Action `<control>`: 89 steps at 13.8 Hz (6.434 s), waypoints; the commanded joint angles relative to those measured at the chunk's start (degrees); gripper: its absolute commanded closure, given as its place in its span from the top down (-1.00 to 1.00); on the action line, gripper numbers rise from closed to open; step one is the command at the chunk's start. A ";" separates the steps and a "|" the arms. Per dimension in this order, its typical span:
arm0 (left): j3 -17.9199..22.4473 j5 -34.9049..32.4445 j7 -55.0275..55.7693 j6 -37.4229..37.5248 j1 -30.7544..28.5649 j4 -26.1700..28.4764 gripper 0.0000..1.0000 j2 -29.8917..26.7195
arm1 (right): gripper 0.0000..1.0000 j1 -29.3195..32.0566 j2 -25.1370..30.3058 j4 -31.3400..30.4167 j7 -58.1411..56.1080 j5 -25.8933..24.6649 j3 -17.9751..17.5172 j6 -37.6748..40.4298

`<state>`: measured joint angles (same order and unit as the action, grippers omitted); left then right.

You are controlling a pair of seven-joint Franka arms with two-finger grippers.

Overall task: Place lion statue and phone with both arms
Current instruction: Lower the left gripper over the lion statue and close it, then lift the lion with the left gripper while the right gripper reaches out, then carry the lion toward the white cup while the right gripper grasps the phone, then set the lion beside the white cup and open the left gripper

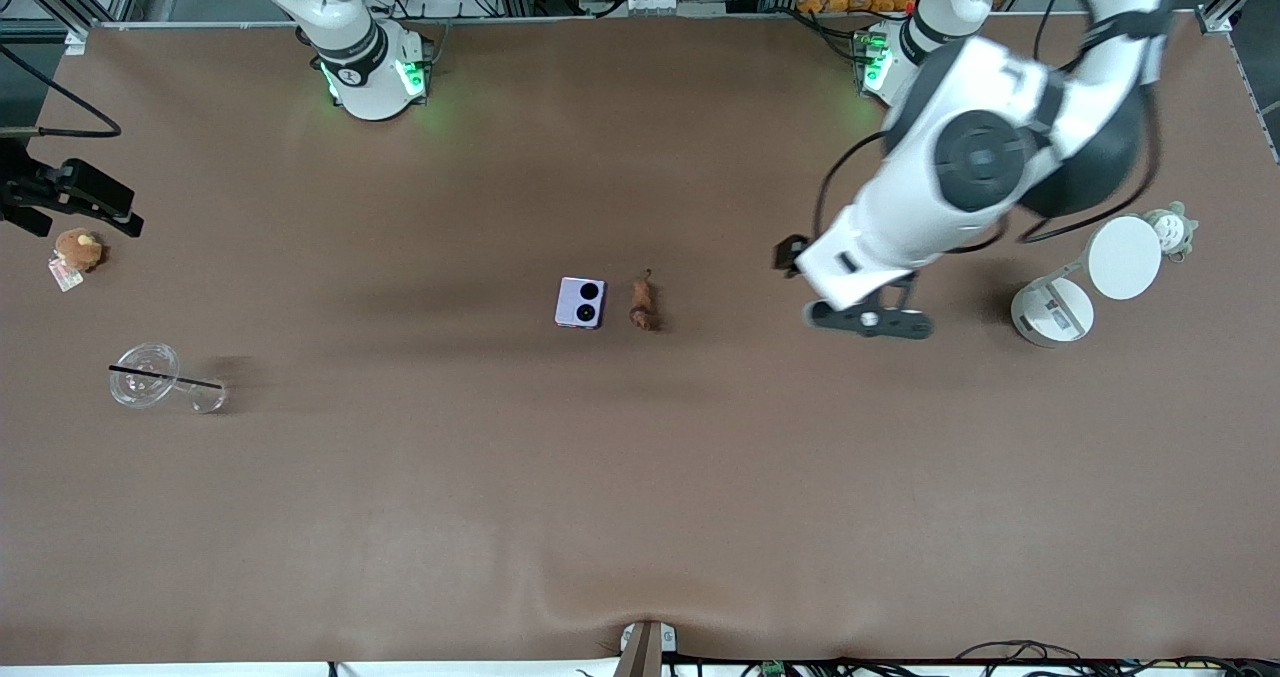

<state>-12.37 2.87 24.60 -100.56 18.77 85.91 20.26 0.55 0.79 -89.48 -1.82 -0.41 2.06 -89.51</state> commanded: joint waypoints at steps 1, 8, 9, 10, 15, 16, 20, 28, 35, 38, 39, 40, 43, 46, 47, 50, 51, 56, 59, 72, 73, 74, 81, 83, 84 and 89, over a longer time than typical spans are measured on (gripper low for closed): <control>0.41 -1.20 9.46 -5.50 5.46 -1.27 1.00 4.34 | 1.00 -0.28 -0.17 0.18 0.15 0.05 0.31 -0.14; 1.03 -3.40 25.39 -17.38 14.53 -6.44 1.00 17.86 | 1.00 -0.28 -0.96 0.18 0.15 0.05 0.23 -0.14; 1.03 -3.40 26.54 -18.00 14.71 -7.32 1.00 19.28 | 1.00 -0.28 -1.05 0.09 0.15 0.05 0.23 -0.14; 0.94 -3.23 28.03 -19.92 15.06 -7.42 1.00 20.42 | 1.00 -0.20 -1.14 0.09 0.15 0.05 0.23 -0.14; 2.52 -6.37 32.43 -24.51 21.56 -6.20 1.00 23.42 | 1.00 0.07 -1.75 0.09 0.06 0.05 0.23 -0.31; 2.52 -7.61 33.48 -24.51 22.00 -5.32 1.00 23.51 | 1.00 0.07 -1.75 0.09 0.15 0.05 0.23 -0.31; 2.44 -11.21 33.84 -24.68 22.45 -1.54 0.77 23.42 | 1.00 0.07 -2.19 0.18 0.15 0.05 0.31 -0.31; 2.17 -13.60 33.93 -27.76 23.33 1.89 -0.60 22.98 | 1.00 0.77 -2.90 0.09 0.15 0.14 0.23 -0.49; 2.08 -13.68 28.92 -23.54 17.54 5.74 -1.00 15.45 | 1.00 0.95 -3.16 0.09 0.15 0.85 0.23 -0.58; 1.82 -13.77 24.46 -25.73 10.87 15.83 -1.00 7.46 | 1.00 0.25 -4.21 0.18 0.15 2.86 0.23 -1.02; 1.65 -13.77 22.52 -27.74 8.15 20.48 -1.00 4.47 | 1.00 0.07 -4.56 0.18 0.15 3.22 0.05 -1.10; 1.64 -13.77 19.63 -30.63 5.77 25.57 -1.00 1.31 | 1.00 -0.72 -5.44 0.27 0.24 3.31 -0.04 -1.28; 1.64 -13.77 12.51 -37.85 -1.08 40.17 -1.00 -7.49 | 1.00 -5.54 -6.94 0.27 7.33 3.31 -0.04 -1.98; 1.64 -13.77 5.30 -42.95 -8.29 48.46 -1.00 -10.85 | 1.00 -10.55 -10.97 0.27 8.67 3.39 -0.04 -4.43; 1.82 -13.77 1.97 -44.97 -10.92 49.78 -1.00 -10.25 | 1.00 -11.87 -12.37 0.27 10.15 3.39 -0.04 -6.01; 1.73 -13.77 -6.73 -49.64 -19.54 51.90 -1.00 -7.35 | 1.00 -16.18 -16.33 0.18 15.60 3.31 0.05 -10.41; 1.82 -13.77 -9.20 -49.73 -20.35 52.51 -1.00 -7.43 | 1.00 -17.50 -17.47 0.18 17.44 3.31 0.05 -11.46; 2.00 -16.75 -11.07 -49.56 -23.59 54.89 -1.00 -9.09 | 1.00 -22.95 -22.05 -3.41 23.78 3.31 0.05 -21.55; 1.82 -23.16 -11.07 -49.65 -27.81 54.63 -1.00 -8.57 | 1.00 -26.72 -24.68 -5.79 28.87 3.22 0.05 -28.07; -4.05 -22.74 -10.98 -33.60 -28.18 36.92 1.00 -6.64 | 1.00 -35.69 -33.39 -6.93 41.16 3.38 -0.04 -36.00; -4.59 -22.65 -10.98 -30.78 -28.00 33.22 1.00 -6.03 | 1.00 -36.75 -33.66 -7.72 45.37 3.74 -0.12 -36.17; -5.03 -22.56 -10.98 -28.92 -28.00 29.97 1.00 -5.67 | 1.00 -37.98 -34.88 -7.82 47.85 3.75 -0.04 -36.17; -6.27 -11.31 -10.28 -10.56 -27.82 8.16 1.00 -4.27 | 1.00 -40.88 -38.05 -7.82 47.88 3.66 -0.04 -37.75; -6.27 -9.74 -10.28 -9.22 -28.52 5.42 1.00 -4.79 | 1.00 -41.15 -38.49 -7.90 47.43 3.66 -0.04 -39.15; -5.83 -9.21 -10.89 -9.04 -28.62 4.28 1.00 -5.23 | 1.00 -41.50 -38.58 -7.90 47.43 3.66 -0.04 -39.25; 4.17 -5.45 -10.98 3.59 -18.17 0.15 1.00 -12.34 | 1.00 -41.86 -39.02 -8.34 47.35 2.60 -0.04 -39.25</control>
<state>-13.36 -6.02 13.89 -101.80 -3.04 87.79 10.89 -40.68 -38.16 -97.37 45.53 2.83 1.52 -128.25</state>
